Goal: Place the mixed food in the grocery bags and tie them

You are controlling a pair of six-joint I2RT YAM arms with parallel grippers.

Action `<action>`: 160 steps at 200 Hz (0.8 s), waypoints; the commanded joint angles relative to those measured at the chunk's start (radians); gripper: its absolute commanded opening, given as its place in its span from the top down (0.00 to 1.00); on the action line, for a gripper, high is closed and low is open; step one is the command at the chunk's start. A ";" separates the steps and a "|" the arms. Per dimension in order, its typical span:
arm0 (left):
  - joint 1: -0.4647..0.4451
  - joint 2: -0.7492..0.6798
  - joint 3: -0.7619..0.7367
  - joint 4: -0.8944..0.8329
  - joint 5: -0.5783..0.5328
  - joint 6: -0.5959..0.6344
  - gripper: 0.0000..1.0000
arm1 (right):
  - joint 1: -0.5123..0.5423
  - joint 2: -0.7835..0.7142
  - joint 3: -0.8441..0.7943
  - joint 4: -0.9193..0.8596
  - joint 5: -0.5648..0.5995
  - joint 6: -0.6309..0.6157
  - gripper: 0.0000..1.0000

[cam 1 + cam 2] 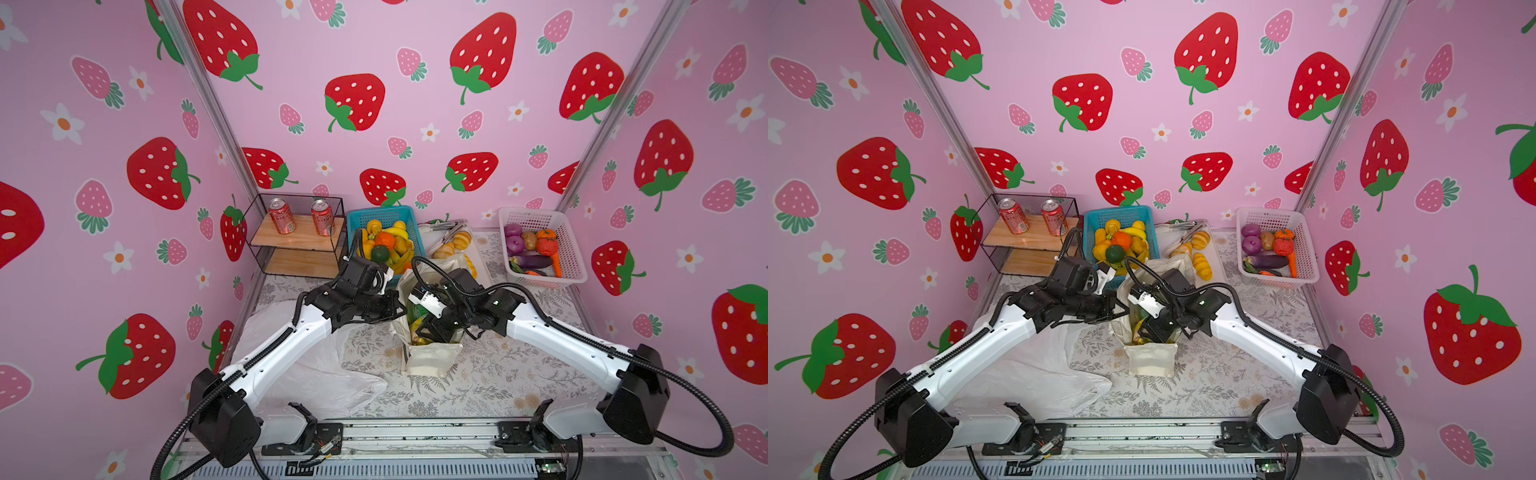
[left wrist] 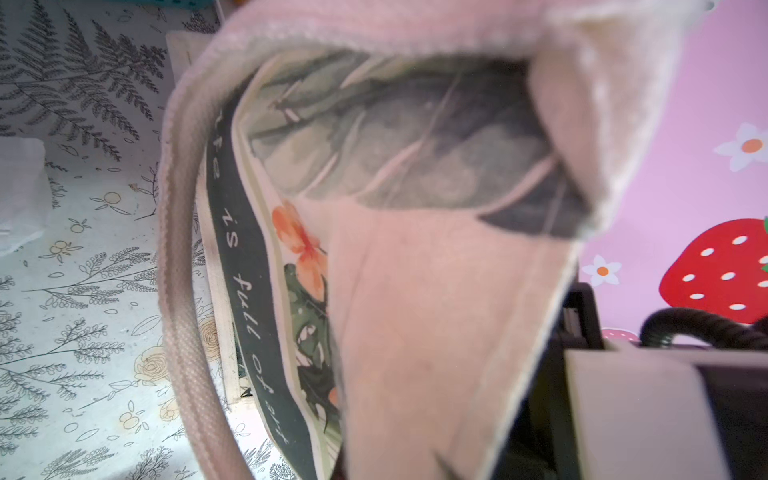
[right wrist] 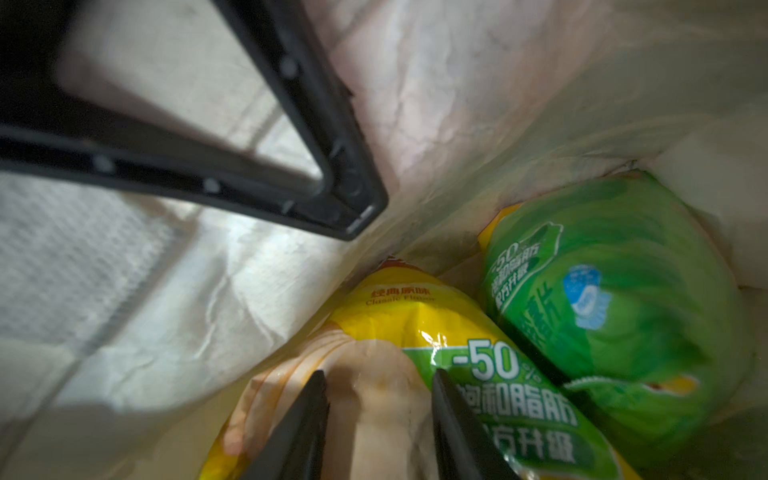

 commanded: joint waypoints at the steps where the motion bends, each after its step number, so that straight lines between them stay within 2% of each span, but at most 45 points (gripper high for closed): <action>1: 0.012 -0.043 0.009 0.065 0.104 -0.019 1.00 | 0.004 -0.030 -0.010 0.009 0.044 -0.018 0.53; 18: 0.018 -0.047 -0.005 0.062 0.098 -0.016 1.00 | -0.001 -0.080 0.001 0.041 0.033 -0.008 0.49; 19: 0.018 -0.047 -0.007 0.061 0.098 -0.016 1.00 | -0.003 -0.089 0.002 0.045 0.031 -0.006 0.46; 22: 0.018 -0.047 -0.009 0.060 0.096 -0.014 1.00 | -0.005 -0.101 0.003 0.049 0.031 -0.003 0.44; 56: 0.019 -0.058 -0.018 0.027 0.036 0.011 1.00 | -0.076 -0.211 0.020 0.078 0.076 0.066 0.28; 69: 0.019 -0.063 -0.025 0.026 0.023 0.014 1.00 | -0.121 -0.247 0.031 0.069 0.132 0.104 0.25; 100: 0.019 -0.064 -0.034 0.032 0.023 0.016 1.00 | -0.201 -0.286 0.034 0.015 0.375 0.181 0.15; 115: 0.020 -0.063 -0.036 0.039 0.020 0.014 1.00 | -0.223 -0.270 0.009 0.005 0.454 0.216 0.14; 126: 0.019 -0.063 -0.040 0.043 0.019 0.014 1.00 | -0.224 -0.253 -0.016 0.023 0.456 0.243 0.14; 145: 0.020 -0.057 -0.045 0.054 0.018 0.010 1.00 | -0.225 -0.222 -0.077 0.126 0.371 0.298 0.17; 157: 0.018 -0.054 -0.047 0.061 0.021 0.012 1.00 | -0.224 -0.210 -0.109 0.196 0.305 0.333 0.24; 160: 0.017 -0.052 -0.048 0.061 0.022 0.013 1.00 | -0.225 -0.209 -0.118 0.218 0.287 0.342 0.28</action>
